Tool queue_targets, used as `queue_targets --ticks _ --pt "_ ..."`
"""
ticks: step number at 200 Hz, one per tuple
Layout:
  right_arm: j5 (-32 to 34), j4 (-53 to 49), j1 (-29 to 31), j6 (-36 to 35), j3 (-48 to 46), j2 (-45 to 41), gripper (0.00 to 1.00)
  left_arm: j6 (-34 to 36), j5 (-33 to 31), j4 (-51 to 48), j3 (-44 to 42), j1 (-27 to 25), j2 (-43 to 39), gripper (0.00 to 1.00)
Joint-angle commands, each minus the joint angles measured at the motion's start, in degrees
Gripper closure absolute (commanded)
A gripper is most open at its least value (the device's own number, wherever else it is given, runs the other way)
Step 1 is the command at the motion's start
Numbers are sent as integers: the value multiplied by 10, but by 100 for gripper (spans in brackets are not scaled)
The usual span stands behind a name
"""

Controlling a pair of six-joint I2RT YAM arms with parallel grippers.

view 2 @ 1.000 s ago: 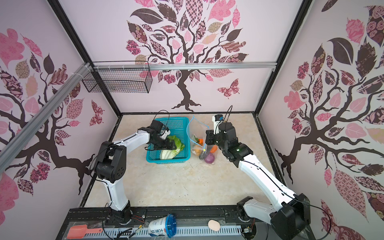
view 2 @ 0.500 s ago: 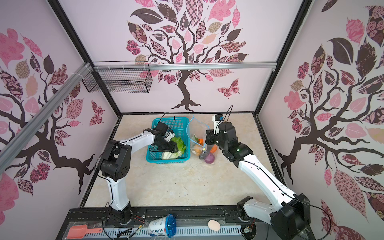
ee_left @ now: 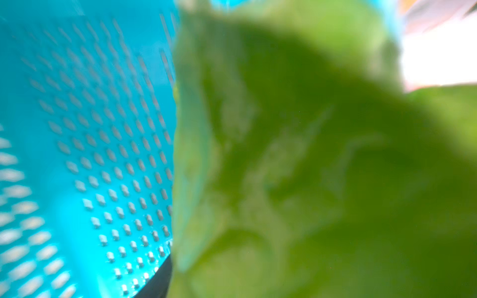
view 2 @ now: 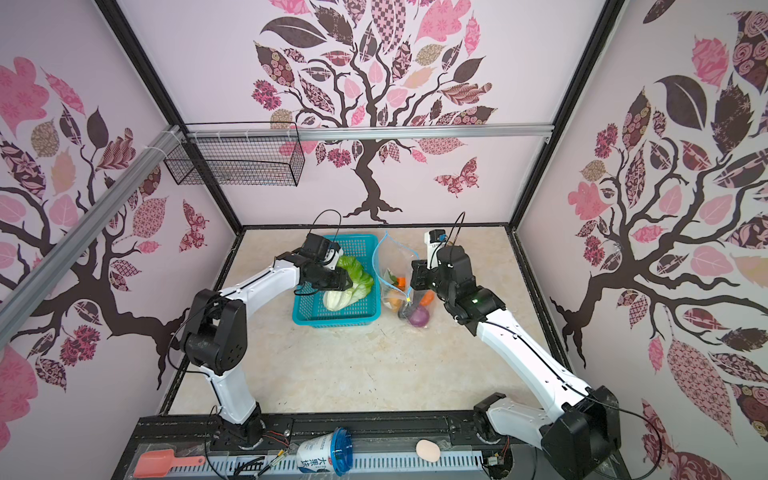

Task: Place the food in the zip-top bag and seal the zipper
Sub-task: 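Close the left gripper on the lettuce and lift it, then carry the lettuce with the left gripper over the bag held by the right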

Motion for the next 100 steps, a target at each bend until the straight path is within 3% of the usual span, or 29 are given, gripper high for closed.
queue_targets --ticks 1,55,100 --pt "-5 16 -4 1 -1 -9 100 -39 -31 85 -15 5 -71 67" --pt "-18 32 -4 27 -1 -2 100 -98 8 200 -34 4 -178 68" --pt "-32 33 -4 53 4 11 100 -123 18 303 -51 -32 -234 68"
